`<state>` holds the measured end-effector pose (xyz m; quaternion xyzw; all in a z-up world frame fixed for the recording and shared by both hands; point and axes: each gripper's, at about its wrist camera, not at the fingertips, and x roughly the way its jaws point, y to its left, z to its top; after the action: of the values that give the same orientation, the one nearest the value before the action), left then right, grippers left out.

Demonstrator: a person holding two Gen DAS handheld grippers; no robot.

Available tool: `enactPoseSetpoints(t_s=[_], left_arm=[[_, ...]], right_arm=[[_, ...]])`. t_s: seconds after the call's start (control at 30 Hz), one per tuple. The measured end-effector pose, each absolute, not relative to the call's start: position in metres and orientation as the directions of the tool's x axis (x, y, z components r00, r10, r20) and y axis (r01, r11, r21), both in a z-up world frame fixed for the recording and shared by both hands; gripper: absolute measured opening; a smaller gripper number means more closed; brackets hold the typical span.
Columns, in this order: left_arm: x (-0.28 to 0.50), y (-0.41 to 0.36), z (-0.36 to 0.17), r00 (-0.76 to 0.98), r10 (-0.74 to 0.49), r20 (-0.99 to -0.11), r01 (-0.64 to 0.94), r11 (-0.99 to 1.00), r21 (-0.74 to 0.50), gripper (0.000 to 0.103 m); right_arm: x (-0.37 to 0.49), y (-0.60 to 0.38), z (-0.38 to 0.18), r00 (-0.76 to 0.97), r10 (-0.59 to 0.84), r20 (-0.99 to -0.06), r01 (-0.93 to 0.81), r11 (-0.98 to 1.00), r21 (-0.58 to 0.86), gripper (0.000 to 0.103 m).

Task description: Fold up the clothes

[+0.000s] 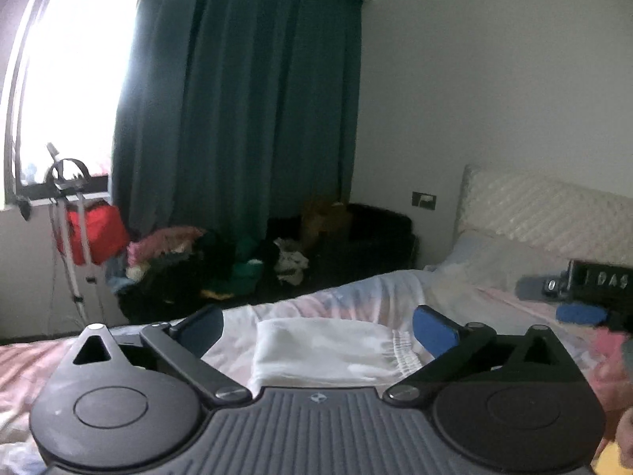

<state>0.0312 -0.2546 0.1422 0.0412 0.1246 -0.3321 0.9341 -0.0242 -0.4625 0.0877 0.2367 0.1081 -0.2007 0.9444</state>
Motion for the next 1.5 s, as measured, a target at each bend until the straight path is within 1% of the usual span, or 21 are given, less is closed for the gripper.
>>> enactPoseSetpoints(t_s=[0.1,0.23,0.43,0.63,0.73,0.87,1.0,1.13,1.37,1.5], left_arm=[[0.004,-0.237,0.146,0.755,-0.605,-0.254,0.623,0.782,-0.009,0.103],[-0.027,-0.216,0.145,0.765,-0.592,-0.254,0.608,0.794,-0.020,0.103],[-0.062,-0.190,0.133,0.789,-0.567,-0.235,0.581,0.814,-0.012,0.103],[-0.082,-0.171,0.121,0.811,-0.541,-0.222,0.555,0.832,-0.003,0.103],[-0.086,-0.165,0.117,0.814,-0.539,-0.217,0.548,0.836,-0.022,0.103],[-0.084,-0.158,0.105,0.811,-0.538,-0.230,0.543,0.838,-0.045,0.103],[-0.077,-0.154,0.089,0.811,-0.532,-0.244,0.537,0.842,-0.053,0.101],[-0.070,-0.156,0.073,0.819,-0.514,-0.255,0.527,0.849,-0.016,0.101],[-0.064,-0.165,0.056,0.822,-0.512,-0.251,0.534,0.845,0.023,0.101],[-0.056,-0.168,0.049,0.825,-0.507,-0.251,0.524,0.852,0.000,0.101]], right_arm=[[-0.044,-0.441,0.101,0.912,-0.314,-0.264,0.395,0.846,0.359,0.091],[-0.067,-0.415,0.104,0.925,-0.305,-0.227,0.366,0.876,0.314,0.091],[-0.083,-0.375,0.090,0.928,-0.313,-0.200,0.353,0.911,0.212,0.091],[-0.087,-0.351,0.069,0.920,-0.336,-0.202,0.369,0.917,0.152,0.091],[-0.086,-0.343,0.057,0.914,-0.354,-0.199,0.384,0.912,0.142,0.091],[-0.084,-0.336,0.042,0.910,-0.367,-0.191,0.394,0.910,0.128,0.091],[-0.078,-0.332,0.024,0.902,-0.379,-0.207,0.407,0.906,0.115,0.091],[-0.074,-0.329,0.010,0.891,-0.406,-0.203,0.431,0.897,0.098,0.091],[-0.060,-0.327,-0.012,0.882,-0.414,-0.226,0.440,0.895,0.079,0.091],[-0.058,-0.324,-0.019,0.879,-0.424,-0.217,0.445,0.894,0.056,0.091]])
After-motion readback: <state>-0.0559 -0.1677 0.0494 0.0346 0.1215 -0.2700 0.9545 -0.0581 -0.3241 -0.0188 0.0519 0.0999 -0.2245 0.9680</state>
